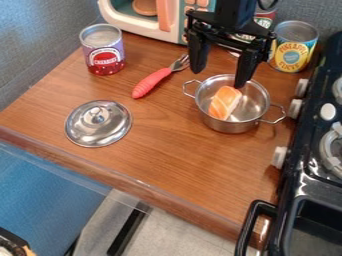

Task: Put the pot lid to bottom right side of the table

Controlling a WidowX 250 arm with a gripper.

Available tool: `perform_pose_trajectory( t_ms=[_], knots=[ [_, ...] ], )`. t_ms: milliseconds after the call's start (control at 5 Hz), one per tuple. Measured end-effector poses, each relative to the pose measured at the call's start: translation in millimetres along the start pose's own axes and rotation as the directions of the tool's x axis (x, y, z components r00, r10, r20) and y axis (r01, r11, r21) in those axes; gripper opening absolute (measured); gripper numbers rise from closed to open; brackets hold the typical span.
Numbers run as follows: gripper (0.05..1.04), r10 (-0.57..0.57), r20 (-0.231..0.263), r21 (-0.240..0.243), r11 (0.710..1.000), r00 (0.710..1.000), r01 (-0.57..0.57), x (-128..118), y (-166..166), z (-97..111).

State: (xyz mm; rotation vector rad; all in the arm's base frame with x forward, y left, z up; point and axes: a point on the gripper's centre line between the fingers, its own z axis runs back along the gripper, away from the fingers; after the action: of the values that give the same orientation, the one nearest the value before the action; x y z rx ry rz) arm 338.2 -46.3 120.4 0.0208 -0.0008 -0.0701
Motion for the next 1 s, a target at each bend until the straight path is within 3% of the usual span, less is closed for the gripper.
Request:
perform_pose_trajectory(
  t_ms=[200, 600, 800, 1000],
  knots=[
    [1.001, -0.002, -0.028, 0.001, 1.0, 1.0, 0.002, -2, 0, -12],
    [1.001, 0.095, -0.101, 0.047, 0.995, 0.99, -0.091, -48, 61, -44],
    [1.001, 0.148, -0.046, 0.095, 0.985, 0.988, -0.143, -72, 97, -42],
    [1.001, 0.142, -0.044, 0.103, 0.985, 0.989, -0.137, -87, 118, -49]
  ],
)
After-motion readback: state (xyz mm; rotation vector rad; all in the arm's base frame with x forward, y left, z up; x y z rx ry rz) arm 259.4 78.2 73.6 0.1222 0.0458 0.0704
